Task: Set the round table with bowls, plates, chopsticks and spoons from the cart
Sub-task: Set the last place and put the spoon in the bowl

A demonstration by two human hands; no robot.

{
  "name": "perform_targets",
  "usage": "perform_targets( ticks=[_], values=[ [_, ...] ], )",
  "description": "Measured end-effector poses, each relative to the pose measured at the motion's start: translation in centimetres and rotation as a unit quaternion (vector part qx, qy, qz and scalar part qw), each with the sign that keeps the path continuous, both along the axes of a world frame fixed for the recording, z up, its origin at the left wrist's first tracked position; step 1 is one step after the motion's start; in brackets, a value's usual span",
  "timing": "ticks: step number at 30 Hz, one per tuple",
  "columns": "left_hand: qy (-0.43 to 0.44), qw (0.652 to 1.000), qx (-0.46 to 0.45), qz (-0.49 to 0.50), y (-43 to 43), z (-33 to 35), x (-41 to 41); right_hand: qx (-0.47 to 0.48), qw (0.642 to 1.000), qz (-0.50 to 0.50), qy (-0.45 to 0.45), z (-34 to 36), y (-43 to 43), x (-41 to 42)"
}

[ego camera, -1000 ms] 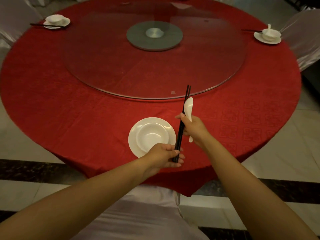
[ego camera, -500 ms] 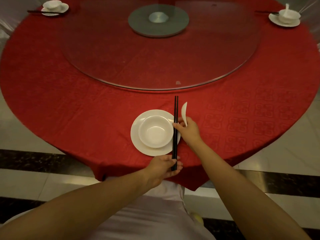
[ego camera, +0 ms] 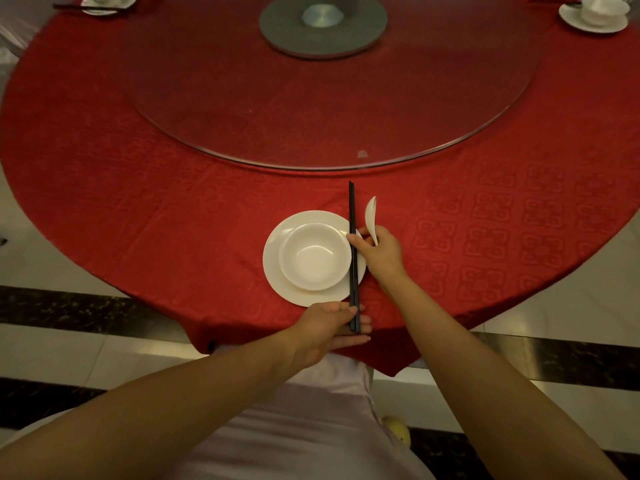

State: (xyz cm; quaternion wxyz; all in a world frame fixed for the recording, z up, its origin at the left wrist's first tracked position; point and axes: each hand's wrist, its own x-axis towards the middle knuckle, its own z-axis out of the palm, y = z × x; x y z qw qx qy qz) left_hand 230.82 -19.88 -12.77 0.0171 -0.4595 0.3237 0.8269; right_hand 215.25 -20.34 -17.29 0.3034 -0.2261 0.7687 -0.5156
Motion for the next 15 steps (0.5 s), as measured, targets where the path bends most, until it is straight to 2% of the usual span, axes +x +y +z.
perform_targets(
  ticks=[15],
  values=[
    [0.010, 0.999, 0.017, 0.027, 0.01, -0.01, -0.14, 0.016, 1.000, -0.004, 0.015, -0.43, -0.48, -0.30]
  ],
)
